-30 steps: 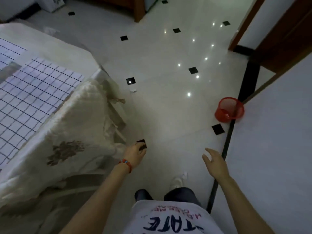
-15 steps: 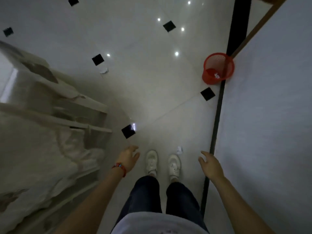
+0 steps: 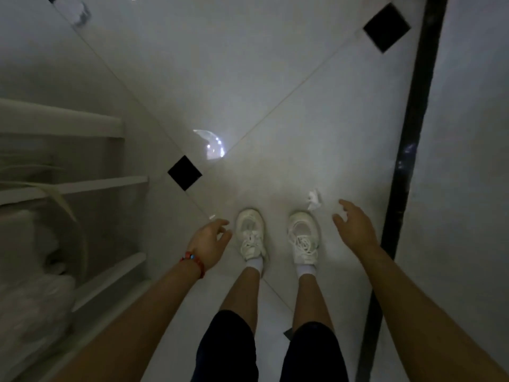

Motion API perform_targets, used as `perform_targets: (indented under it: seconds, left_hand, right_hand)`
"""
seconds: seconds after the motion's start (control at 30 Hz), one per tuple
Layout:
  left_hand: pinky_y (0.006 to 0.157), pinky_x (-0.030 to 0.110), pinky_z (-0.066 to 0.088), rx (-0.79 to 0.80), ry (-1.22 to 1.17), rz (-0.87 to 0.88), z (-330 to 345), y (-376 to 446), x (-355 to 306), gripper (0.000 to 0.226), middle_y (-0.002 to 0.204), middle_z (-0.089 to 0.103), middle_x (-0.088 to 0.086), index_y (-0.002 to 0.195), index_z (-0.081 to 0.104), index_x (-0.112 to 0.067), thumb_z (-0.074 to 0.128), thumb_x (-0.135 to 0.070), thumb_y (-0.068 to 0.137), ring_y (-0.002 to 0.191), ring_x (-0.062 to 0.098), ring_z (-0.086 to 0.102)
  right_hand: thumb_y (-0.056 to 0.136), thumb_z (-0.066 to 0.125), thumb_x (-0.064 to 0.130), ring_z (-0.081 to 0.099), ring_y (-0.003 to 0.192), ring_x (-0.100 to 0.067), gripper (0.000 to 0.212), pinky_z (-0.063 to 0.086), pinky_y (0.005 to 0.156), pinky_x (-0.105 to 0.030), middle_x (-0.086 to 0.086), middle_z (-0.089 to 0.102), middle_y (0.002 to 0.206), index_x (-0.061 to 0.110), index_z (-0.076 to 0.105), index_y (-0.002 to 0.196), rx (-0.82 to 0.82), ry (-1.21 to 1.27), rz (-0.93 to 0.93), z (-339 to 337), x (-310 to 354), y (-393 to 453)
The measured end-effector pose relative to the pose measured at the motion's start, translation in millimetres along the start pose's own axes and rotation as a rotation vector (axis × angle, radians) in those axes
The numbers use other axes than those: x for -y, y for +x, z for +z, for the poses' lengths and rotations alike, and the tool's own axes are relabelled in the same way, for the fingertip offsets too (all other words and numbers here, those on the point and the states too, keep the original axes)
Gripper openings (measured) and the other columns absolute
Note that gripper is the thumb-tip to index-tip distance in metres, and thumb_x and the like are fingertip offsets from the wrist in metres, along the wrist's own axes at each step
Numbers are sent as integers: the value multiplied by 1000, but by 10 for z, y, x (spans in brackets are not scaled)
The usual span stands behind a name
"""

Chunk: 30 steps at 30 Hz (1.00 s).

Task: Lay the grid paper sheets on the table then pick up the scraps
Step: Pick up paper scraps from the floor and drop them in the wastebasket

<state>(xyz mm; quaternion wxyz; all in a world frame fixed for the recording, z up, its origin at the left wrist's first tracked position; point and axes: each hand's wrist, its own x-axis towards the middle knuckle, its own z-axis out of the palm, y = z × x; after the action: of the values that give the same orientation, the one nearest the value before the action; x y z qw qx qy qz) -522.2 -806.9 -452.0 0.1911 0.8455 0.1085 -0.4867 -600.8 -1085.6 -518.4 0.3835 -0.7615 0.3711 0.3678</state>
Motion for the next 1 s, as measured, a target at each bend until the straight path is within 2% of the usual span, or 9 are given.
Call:
perform_targets:
  seconds: [0.17, 0.3, 0.4, 0.53, 0.67, 0.77, 0.83, 0.93, 1.0]
  left_hand:
    - [89, 22, 37, 54, 17, -86, 566, 705, 531, 36, 120, 61, 15, 125, 52, -8, 49, -22, 93, 113, 26, 55]
    - [87, 20, 36, 49, 0, -130, 932, 1100, 815, 35, 118, 62, 16, 125, 52, -8, 49, -22, 93, 113, 25, 55]
    - [85, 18, 35, 69, -29, -149, 1159, 1289, 953, 35, 117, 62, 16, 124, 53, -9, 49, -23, 92, 112, 24, 55]
    - [86, 18, 36, 82, -60, -158, 1343, 1440, 1069, 35, 118, 61, 14, 125, 52, -10, 49, -24, 93, 113, 23, 54]
    - [85, 17, 36, 75, -71, -149, 1377, 1496, 1119, 36, 119, 61, 13, 126, 51, -12, 48, -24, 93, 112, 21, 55]
    - [86, 18, 37, 48, -85, -143, 1343, 1517, 1106, 35, 118, 61, 14, 126, 52, -12, 48, -24, 93, 112, 22, 55]
    - [85, 19, 37, 24, -93, -134, 1284, 1500, 1055, 35, 118, 62, 14, 125, 52, -12, 48, -24, 93, 111, 22, 55]
    - [82, 17, 35, -9, -105, -126, 1149, 1381, 919, 34, 117, 62, 13, 125, 52, -12, 48, -23, 93, 109, 20, 55]
    - [81, 16, 34, -31, -130, -116, 1023, 1247, 775, 34, 117, 61, 14, 125, 53, -11, 48, -23, 93, 104, 16, 53]
  right_hand:
    - [91, 52, 19, 49, 120, -36, 46, 39, 98, -38, -22, 49, 133, 8, 42, 135, 21, -103, -44, 548, -305, 900]
    - [88, 54, 15, 42, 126, -35, 52, 37, 101, -42, -18, 41, 141, 15, 39, 138, 10, -252, -150, 983, -575, 1402]
    - [88, 52, 12, 39, 126, -37, 52, 40, 97, -44, -14, 29, 149, 17, 36, 138, -58, -382, -155, 1264, -687, 1620]
    - [86, 55, 5, 44, 116, -42, 50, 43, 88, -48, -22, 34, 139, 10, 39, 133, -148, -443, -100, 1532, -848, 1830]
    - [86, 53, 1, 52, 105, -44, 36, 45, 81, -45, -28, 45, 123, 3, 49, 122, -171, -365, -46, 1647, -958, 1915]
    - [89, 51, 5, 55, 97, -46, 22, 45, 80, -46, -32, 54, 110, -4, 58, 108, -234, -297, -87, 1622, -965, 1943]
    - [90, 49, 11, 57, 92, -45, 24, 44, 79, -45, -33, 58, 101, -7, 61, 100, -294, -191, -113, 1570, -916, 1917]
    - [88, 50, 10, 60, 93, -41, 22, 44, 79, -39, -29, 63, 99, -4, 64, 98, -316, -49, -79, 1425, -726, 1753]
    - [87, 51, 5, 60, 94, -39, 20, 44, 79, -37, -28, 64, 100, -5, 65, 98, -288, 7, -125, 1290, -551, 1540]
